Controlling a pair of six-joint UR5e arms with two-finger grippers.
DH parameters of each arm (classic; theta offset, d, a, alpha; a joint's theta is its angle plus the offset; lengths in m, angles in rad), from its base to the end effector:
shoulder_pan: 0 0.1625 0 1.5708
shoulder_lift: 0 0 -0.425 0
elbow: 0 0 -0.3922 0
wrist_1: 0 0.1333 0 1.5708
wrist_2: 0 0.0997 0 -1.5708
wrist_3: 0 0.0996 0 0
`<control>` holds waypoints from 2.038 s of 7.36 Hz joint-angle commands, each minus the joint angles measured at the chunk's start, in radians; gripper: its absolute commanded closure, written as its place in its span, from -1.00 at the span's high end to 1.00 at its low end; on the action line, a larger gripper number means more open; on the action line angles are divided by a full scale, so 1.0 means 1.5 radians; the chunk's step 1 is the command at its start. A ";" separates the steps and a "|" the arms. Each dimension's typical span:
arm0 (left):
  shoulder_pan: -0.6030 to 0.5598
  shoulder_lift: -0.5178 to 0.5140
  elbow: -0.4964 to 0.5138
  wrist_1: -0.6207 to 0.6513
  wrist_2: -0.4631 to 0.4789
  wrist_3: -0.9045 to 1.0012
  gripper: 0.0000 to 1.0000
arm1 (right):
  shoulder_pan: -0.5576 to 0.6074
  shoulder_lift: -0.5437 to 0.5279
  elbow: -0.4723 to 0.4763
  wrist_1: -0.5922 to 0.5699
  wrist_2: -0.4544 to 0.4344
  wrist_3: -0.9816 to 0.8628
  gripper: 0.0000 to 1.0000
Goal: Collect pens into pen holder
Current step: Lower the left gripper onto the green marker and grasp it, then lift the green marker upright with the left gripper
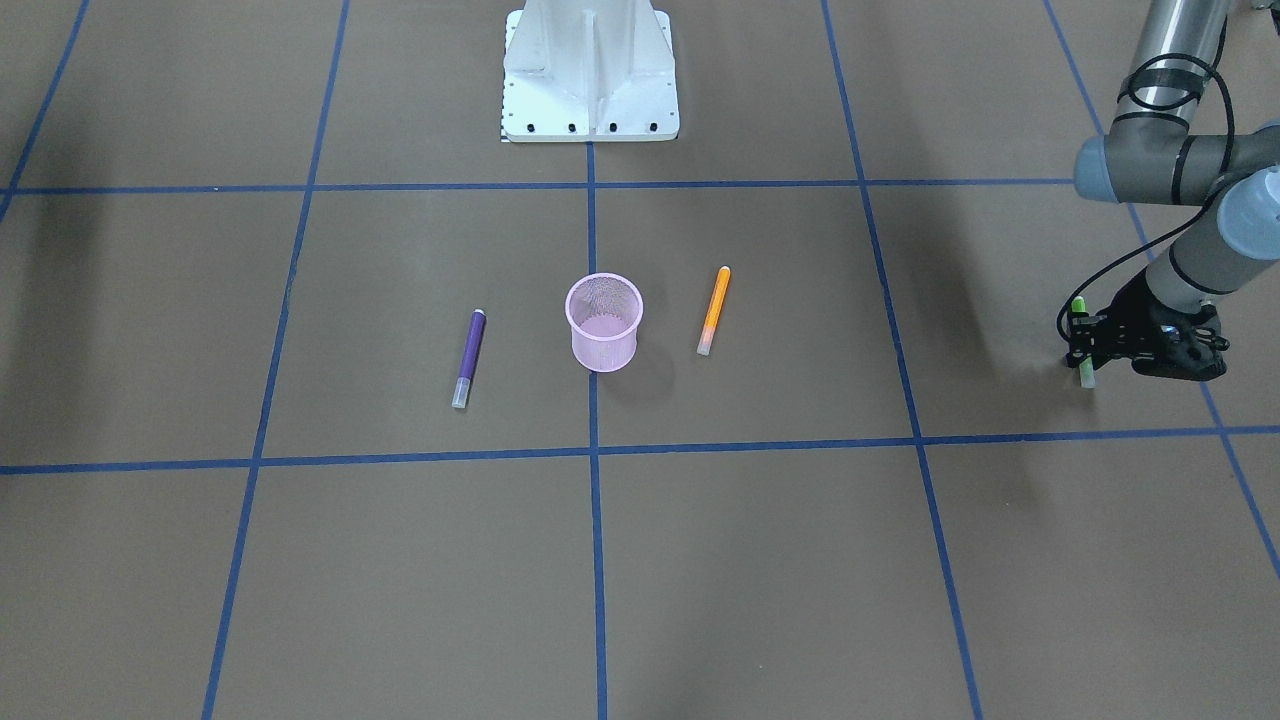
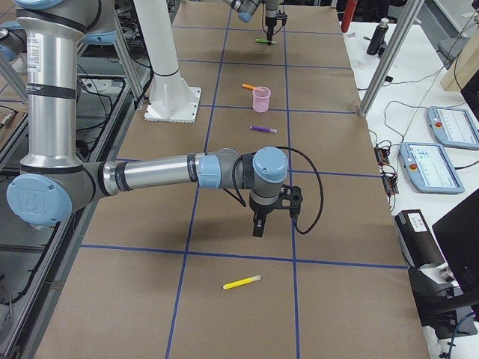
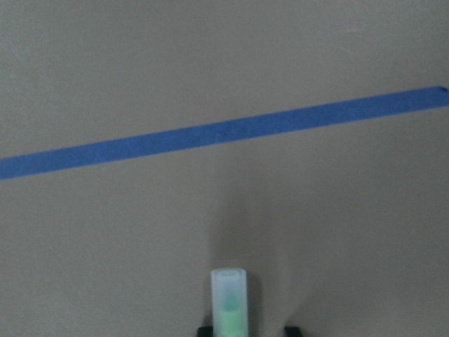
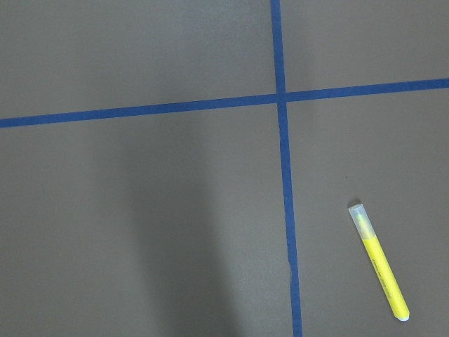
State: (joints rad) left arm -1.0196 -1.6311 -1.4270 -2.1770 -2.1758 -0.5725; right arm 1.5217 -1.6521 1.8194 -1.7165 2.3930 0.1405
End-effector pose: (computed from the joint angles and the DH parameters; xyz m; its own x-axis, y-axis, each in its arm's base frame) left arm 0.2195 -0.5033 0.6406 0.7098 0.1655 -0.6847 -0.0824 0.9848 0.1527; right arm 0.0380 -0.4558 0.5864 0.6792 0.0911 0.7283 -0.0465 0.9956 -0.0812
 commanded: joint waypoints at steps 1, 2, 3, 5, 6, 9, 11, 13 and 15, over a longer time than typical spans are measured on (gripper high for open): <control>-0.002 0.000 -0.007 0.002 -0.012 0.000 -0.82 | 0.000 0.000 0.000 0.000 0.000 0.000 1.00; -0.005 0.001 -0.012 0.004 -0.019 -0.001 -1.00 | 0.000 0.000 0.000 0.000 0.000 0.000 1.00; -0.008 0.001 -0.020 0.005 -0.029 -0.001 -1.00 | 0.000 0.000 0.000 0.000 0.000 0.000 1.00; -0.010 -0.001 -0.072 0.045 -0.039 -0.001 -1.00 | 0.000 0.003 -0.001 0.001 -0.002 -0.002 1.00; -0.014 -0.001 -0.120 0.075 -0.039 -0.001 -1.00 | 0.000 0.008 -0.001 0.000 -0.003 -0.008 1.00; -0.046 -0.022 -0.242 0.080 -0.036 -0.052 -1.00 | 0.000 0.074 -0.071 -0.003 0.004 -0.048 1.00; -0.046 -0.085 -0.249 0.087 -0.035 -0.133 -1.00 | -0.009 0.107 -0.151 0.013 -0.006 -0.068 1.00; -0.046 -0.161 -0.251 0.123 -0.034 -0.193 -1.00 | -0.010 0.074 -0.226 0.163 -0.033 -0.177 1.00; -0.042 -0.212 -0.246 0.148 -0.031 -0.204 -1.00 | -0.013 0.044 -0.285 0.294 -0.033 -0.186 0.99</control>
State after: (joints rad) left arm -1.0870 -1.8991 -1.8017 -1.9761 -2.2251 -0.8646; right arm 1.5053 -1.5597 1.4483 -1.3954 2.3458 -0.1225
